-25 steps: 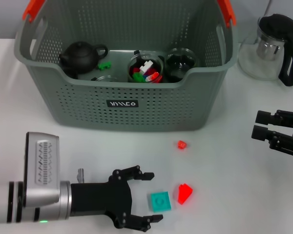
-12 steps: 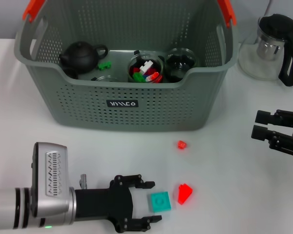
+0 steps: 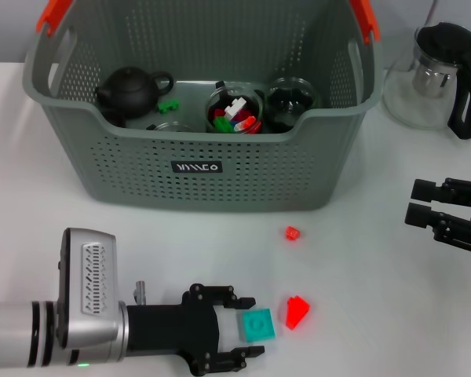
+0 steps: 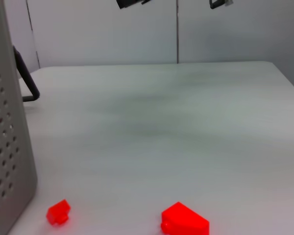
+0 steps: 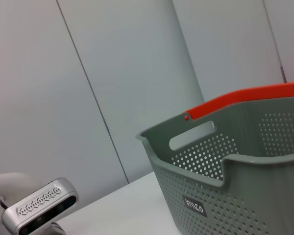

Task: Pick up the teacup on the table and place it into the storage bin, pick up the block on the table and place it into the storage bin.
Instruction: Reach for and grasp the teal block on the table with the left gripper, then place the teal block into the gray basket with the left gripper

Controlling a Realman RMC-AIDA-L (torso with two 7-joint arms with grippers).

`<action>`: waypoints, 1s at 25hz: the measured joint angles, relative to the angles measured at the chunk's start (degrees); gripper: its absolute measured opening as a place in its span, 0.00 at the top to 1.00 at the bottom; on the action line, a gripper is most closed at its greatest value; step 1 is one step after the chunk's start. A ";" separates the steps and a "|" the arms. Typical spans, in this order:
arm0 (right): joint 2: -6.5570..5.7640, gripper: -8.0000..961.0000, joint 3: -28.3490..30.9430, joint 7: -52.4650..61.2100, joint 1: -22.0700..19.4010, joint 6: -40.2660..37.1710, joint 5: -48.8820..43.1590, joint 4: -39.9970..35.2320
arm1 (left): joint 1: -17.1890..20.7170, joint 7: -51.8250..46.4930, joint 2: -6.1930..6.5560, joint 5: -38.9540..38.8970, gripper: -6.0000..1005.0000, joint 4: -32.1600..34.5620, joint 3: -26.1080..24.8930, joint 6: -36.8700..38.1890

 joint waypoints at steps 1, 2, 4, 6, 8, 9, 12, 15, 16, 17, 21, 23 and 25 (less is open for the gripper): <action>0.00 0.48 -0.01 0.00 -0.01 0.00 0.00 0.00 | -0.07 0.01 0.00 0.01 0.39 -0.04 0.17 -0.09; 0.00 0.48 -0.04 0.01 -0.01 0.00 0.00 0.00 | -0.28 -0.16 0.00 0.02 0.41 -0.11 0.68 -0.16; 0.00 0.48 -0.12 0.08 -0.01 0.00 0.00 -0.03 | -0.39 -0.62 0.00 0.02 0.44 -0.10 0.83 -0.16; 0.00 0.48 -0.16 0.14 -0.04 0.00 0.00 -0.05 | -0.71 -2.91 0.00 0.03 0.47 0.25 1.03 -0.34; 0.00 0.48 -0.17 0.17 -0.14 -0.01 0.00 -0.06 | -0.92 -4.94 0.08 0.04 0.49 0.52 0.90 -0.57; 0.00 0.48 -0.16 0.17 -0.20 0.00 0.00 -0.06 | -1.02 -5.65 0.16 0.04 0.50 0.58 0.82 -0.59; 0.00 0.48 -0.12 0.17 -0.26 0.00 0.00 -0.07 | -0.92 -6.15 0.22 0.04 0.54 1.38 0.73 -0.09; -0.02 0.48 -0.05 0.18 -0.27 -0.01 0.00 -0.08 | -0.71 -6.97 0.35 0.04 0.58 2.23 0.26 2.06; -0.04 0.48 -0.03 0.18 -0.28 -0.02 0.00 -0.08 | -0.49 -7.96 0.53 0.04 0.59 3.07 -0.48 4.21; -0.09 0.48 -0.02 0.18 -0.28 -0.01 0.00 -0.08 | -0.21 -9.16 0.75 0.07 0.59 4.12 -1.52 6.92; -0.15 0.48 0.00 0.21 -0.27 -0.01 0.01 -0.08 | 0.47 -14.26 2.13 0.18 0.58 8.47 -9.06 22.53; -0.15 0.48 0.01 0.24 -0.22 -0.01 0.01 -0.08 | -0.47 -16.76 2.88 -0.45 0.58 9.25 -14.76 30.70; -0.07 0.48 0.01 0.20 -0.14 0.00 0.00 -0.08 | -2.93 -21.83 3.33 -3.17 0.58 10.40 -21.99 36.82</action>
